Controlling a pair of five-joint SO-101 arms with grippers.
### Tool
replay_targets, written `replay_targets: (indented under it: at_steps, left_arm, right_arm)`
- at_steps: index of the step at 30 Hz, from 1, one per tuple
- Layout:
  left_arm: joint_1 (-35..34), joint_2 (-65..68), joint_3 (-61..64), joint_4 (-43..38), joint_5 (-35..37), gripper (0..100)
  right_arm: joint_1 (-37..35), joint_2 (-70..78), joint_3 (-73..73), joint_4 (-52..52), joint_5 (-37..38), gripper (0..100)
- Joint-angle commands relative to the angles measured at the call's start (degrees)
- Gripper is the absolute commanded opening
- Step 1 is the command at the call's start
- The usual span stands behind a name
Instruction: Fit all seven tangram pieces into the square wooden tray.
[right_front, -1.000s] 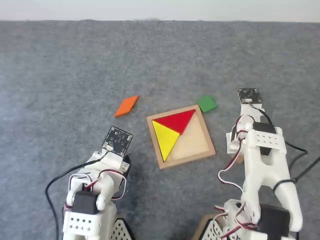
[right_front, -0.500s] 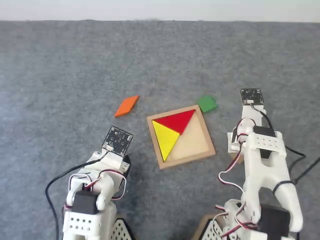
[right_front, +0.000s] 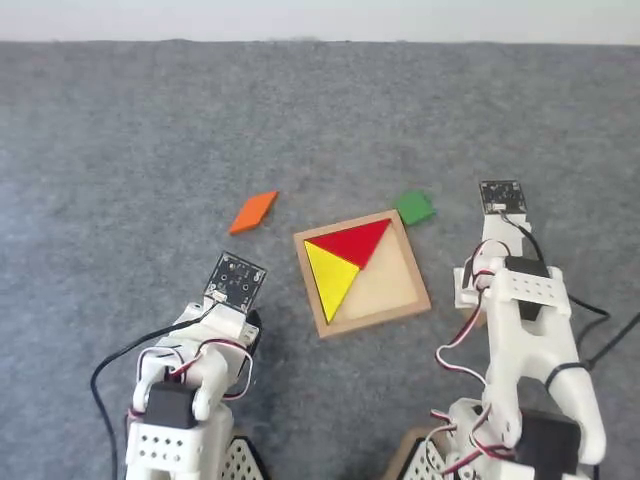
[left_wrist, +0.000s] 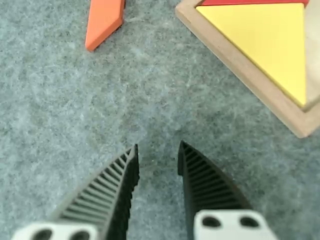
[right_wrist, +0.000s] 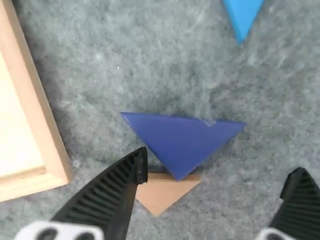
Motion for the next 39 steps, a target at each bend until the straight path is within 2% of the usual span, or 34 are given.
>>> replay_targets:
  at_steps: [1, 12, 19, 26, 28, 29, 31, 35, 39]
  left_arm:
    - [-0.1, -1.2, -0.7, 0.2, 0.4, 12]
    - [-0.1, -1.2, -0.7, 0.2, 0.4, 12]
    - [-0.1, -1.2, -0.7, 0.2, 0.4, 12]
    - [-0.2, -1.2, -0.7, -0.1, 0.4, 12]
    - [-1.1, -1.3, -0.9, -3.7, -2.5, 12]
    - [-2.3, -1.3, -1.3, -6.0, -7.0, 13]
    - [-4.4, -1.1, -4.1, -9.4, -14.7, 12]
    - [-6.9, 0.6, -15.7, -8.6, -12.3, 13]
    - [-7.0, 16.2, -31.2, -2.9, -12.0, 13]
  right_arm:
    - [0.0, -2.5, -0.3, -1.3, -0.3, 41.3]
    - [0.0, -2.1, 0.7, -2.6, -0.5, 41.3]
    - [-4.2, -2.2, 2.9, -4.4, -0.1, 41.3]
    - [-4.4, -2.2, 3.6, -6.0, 0.0, 41.3]
    - [-4.4, -2.2, 3.6, -6.1, 0.0, 41.3]
    - [-4.4, -2.2, 3.7, -6.1, 0.0, 41.3]
    - [-4.3, -2.2, 3.7, -6.1, 0.0, 41.3]
    - [-4.4, -2.2, 3.8, -6.1, 0.0, 41.3]
    - [-4.4, -2.2, 3.8, -6.1, -0.1, 41.3]
